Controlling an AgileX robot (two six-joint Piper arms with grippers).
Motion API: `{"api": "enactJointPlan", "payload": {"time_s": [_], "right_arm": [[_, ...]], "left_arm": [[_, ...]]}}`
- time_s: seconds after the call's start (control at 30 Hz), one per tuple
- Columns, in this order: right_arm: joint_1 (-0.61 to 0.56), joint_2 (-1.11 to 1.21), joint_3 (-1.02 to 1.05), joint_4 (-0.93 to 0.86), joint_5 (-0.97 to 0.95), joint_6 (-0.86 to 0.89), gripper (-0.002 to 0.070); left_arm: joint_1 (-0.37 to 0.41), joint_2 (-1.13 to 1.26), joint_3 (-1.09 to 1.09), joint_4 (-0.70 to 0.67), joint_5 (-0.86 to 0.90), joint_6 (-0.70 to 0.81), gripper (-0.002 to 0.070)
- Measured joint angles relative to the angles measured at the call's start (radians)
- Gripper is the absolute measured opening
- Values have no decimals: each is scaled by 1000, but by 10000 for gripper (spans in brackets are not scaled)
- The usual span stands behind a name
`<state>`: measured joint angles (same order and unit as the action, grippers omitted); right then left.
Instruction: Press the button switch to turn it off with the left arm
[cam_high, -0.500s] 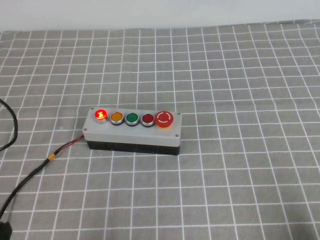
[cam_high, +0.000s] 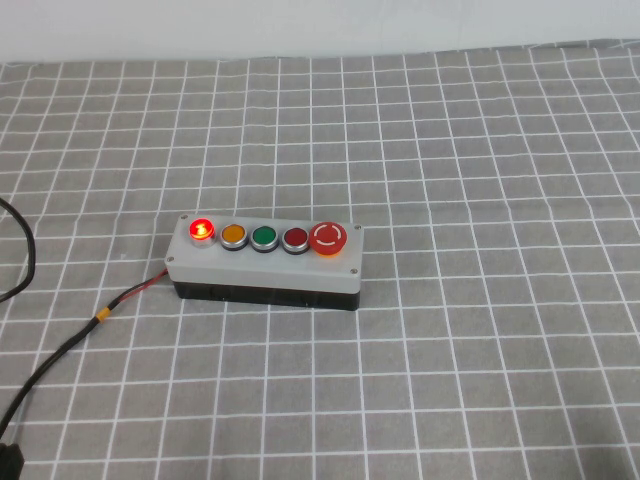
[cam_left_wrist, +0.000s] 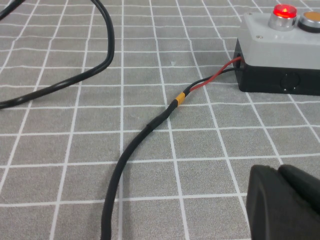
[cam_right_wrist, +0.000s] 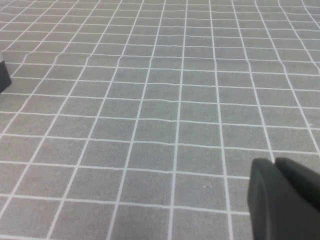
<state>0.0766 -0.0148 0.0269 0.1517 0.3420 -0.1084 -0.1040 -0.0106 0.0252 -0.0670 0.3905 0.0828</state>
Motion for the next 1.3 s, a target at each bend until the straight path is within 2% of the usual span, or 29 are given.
{"api": "enactJointPlan", "payload": {"time_s": [0.57,0.67,0.87,1.03,1.17,1.3], "right_arm": [[0,0,0,0,0,0,-17],[0,0,0,0,0,0,-17],[0,0,0,0,0,0,-17],[0,0,0,0,0,0,-17],[0,0,0,0,0,0,-17],[0,0,0,0,0,0,-17]], "left_arm": [[0,0,0,-8,-2,-2,-3],[0,0,0,-90,-34,-29,-3],[0,0,0,-365,-199,-83,-3],[0,0,0,-430,-284,-101,-3],[0,31,-55,-447,-203,-128,-3],[0,206,-231,-403,-29,-128,-3]]}}
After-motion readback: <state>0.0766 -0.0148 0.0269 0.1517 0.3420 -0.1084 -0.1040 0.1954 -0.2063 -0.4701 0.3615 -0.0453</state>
